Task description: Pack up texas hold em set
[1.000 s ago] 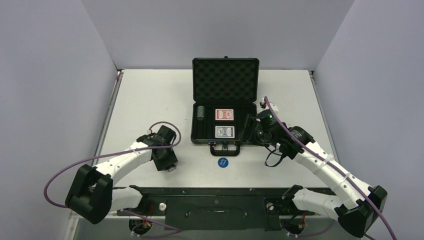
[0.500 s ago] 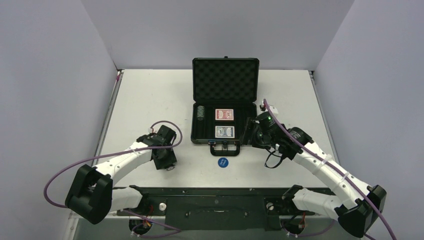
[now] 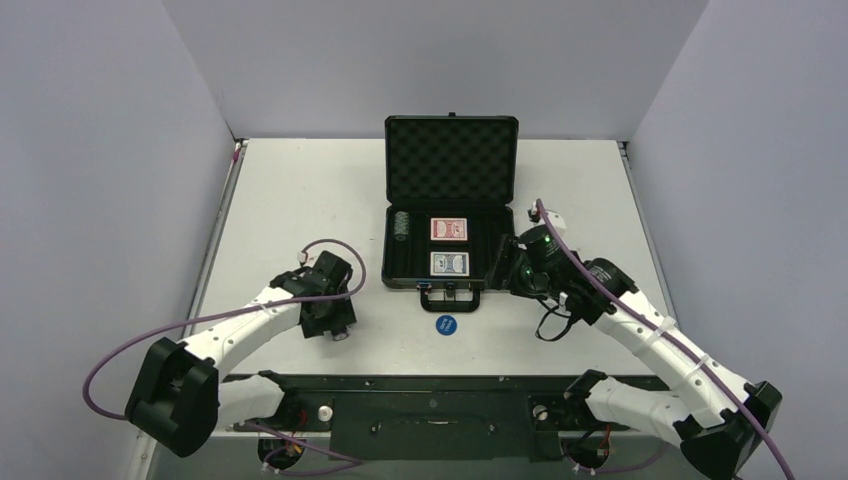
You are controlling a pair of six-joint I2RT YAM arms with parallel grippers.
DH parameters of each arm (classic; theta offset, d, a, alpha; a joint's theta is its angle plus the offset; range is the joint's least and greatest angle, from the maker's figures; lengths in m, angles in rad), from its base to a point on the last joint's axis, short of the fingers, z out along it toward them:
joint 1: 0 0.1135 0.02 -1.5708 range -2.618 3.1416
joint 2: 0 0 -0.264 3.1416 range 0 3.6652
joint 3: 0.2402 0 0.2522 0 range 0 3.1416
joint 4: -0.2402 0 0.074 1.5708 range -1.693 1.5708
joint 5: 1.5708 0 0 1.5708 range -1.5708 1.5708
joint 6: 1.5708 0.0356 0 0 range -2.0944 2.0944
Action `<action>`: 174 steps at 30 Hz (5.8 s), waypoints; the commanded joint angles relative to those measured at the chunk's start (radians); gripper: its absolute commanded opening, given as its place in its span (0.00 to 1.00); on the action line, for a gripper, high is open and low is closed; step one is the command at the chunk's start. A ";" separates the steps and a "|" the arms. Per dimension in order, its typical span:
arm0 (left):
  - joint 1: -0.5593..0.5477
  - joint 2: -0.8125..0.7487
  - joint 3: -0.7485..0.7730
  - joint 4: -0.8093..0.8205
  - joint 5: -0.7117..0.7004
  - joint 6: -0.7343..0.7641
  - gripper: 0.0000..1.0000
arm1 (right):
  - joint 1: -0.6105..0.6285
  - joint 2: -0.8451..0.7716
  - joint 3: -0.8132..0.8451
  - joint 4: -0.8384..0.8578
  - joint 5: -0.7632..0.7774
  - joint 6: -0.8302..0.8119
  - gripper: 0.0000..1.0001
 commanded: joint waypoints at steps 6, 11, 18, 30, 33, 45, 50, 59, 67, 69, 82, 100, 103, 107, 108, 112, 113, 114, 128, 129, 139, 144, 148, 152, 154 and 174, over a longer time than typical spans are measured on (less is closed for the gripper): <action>-0.006 -0.036 0.047 -0.006 -0.111 -0.021 0.48 | 0.005 -0.109 0.006 -0.053 0.044 -0.019 0.61; -0.009 -0.055 0.056 0.044 -0.054 0.022 0.21 | 0.004 -0.154 0.002 -0.101 0.001 -0.043 0.61; -0.013 -0.125 0.148 -0.026 0.028 0.102 0.08 | 0.005 -0.279 -0.023 -0.150 -0.051 -0.020 0.61; -0.016 -0.137 0.241 -0.177 -0.002 0.194 0.38 | 0.007 -0.385 -0.027 -0.219 -0.079 0.012 0.61; -0.016 -0.151 0.195 -0.136 0.039 0.196 0.59 | 0.007 -0.403 -0.017 -0.245 -0.029 0.060 0.62; -0.100 0.020 0.119 0.213 0.257 0.198 0.82 | 0.007 -0.495 -0.077 -0.227 0.149 0.358 0.62; -0.181 0.128 0.173 0.320 0.239 0.124 0.83 | 0.007 -0.452 -0.048 -0.226 0.178 0.336 0.62; -0.275 0.317 0.274 0.363 0.189 0.013 0.83 | 0.004 -0.262 0.004 -0.143 0.137 0.171 0.62; -0.319 0.468 0.366 0.328 0.108 -0.084 0.73 | -0.034 -0.204 0.021 -0.107 0.099 -0.005 0.64; -0.337 0.488 0.395 0.264 0.080 -0.113 0.70 | -0.052 -0.207 0.006 -0.109 0.071 -0.027 0.64; -0.384 0.474 0.377 0.095 0.015 -0.186 0.30 | -0.136 -0.240 -0.128 -0.030 0.023 -0.104 0.65; -0.394 0.418 0.357 0.127 -0.055 0.207 0.64 | -0.145 -0.251 -0.095 -0.049 0.031 -0.132 0.65; -0.395 0.433 0.403 0.036 -0.092 0.155 0.73 | -0.146 -0.256 -0.100 -0.049 0.031 -0.129 0.65; -0.395 0.420 0.423 -0.053 -0.091 0.060 0.76 | -0.146 -0.258 -0.118 -0.035 0.016 -0.119 0.65; -0.394 0.411 0.424 -0.080 -0.090 0.021 0.76 | -0.146 -0.258 -0.119 -0.034 0.014 -0.119 0.65; -0.395 0.382 0.404 -0.101 -0.050 -0.060 0.71 | -0.147 -0.254 -0.110 -0.038 0.017 -0.130 0.65; -0.395 0.379 0.398 -0.096 -0.031 -0.081 0.68 | -0.147 -0.254 -0.109 -0.041 0.026 -0.133 0.65; -0.395 0.374 0.385 -0.083 -0.021 -0.090 0.67 | -0.147 -0.254 -0.106 -0.042 0.030 -0.134 0.65; -0.388 0.428 0.327 0.015 0.000 -0.113 0.38 | -0.147 -0.273 -0.114 -0.057 0.046 -0.128 0.65; -0.389 0.426 0.327 0.015 -0.003 -0.107 0.38 | -0.147 -0.273 -0.108 -0.059 0.050 -0.129 0.65; -0.388 0.419 0.364 -0.009 -0.039 -0.043 0.07 | -0.148 -0.263 -0.107 -0.043 0.041 -0.117 0.65; -0.387 0.370 0.381 -0.005 -0.036 0.014 0.00 | -0.148 -0.265 -0.096 -0.049 0.067 -0.129 0.65; -0.386 0.356 0.442 -0.057 -0.059 0.048 0.00 | -0.148 -0.247 -0.074 -0.051 0.088 -0.142 0.65; -0.370 0.351 0.544 -0.118 -0.077 0.082 0.00 | -0.148 -0.228 -0.064 -0.033 0.083 -0.138 0.65; -0.358 0.350 0.610 -0.137 -0.082 0.100 0.00 | -0.148 -0.222 -0.067 -0.015 0.069 -0.138 0.65; -0.155 0.570 0.959 -0.168 -0.034 0.330 0.00 | -0.153 -0.159 -0.038 0.004 0.076 -0.186 0.65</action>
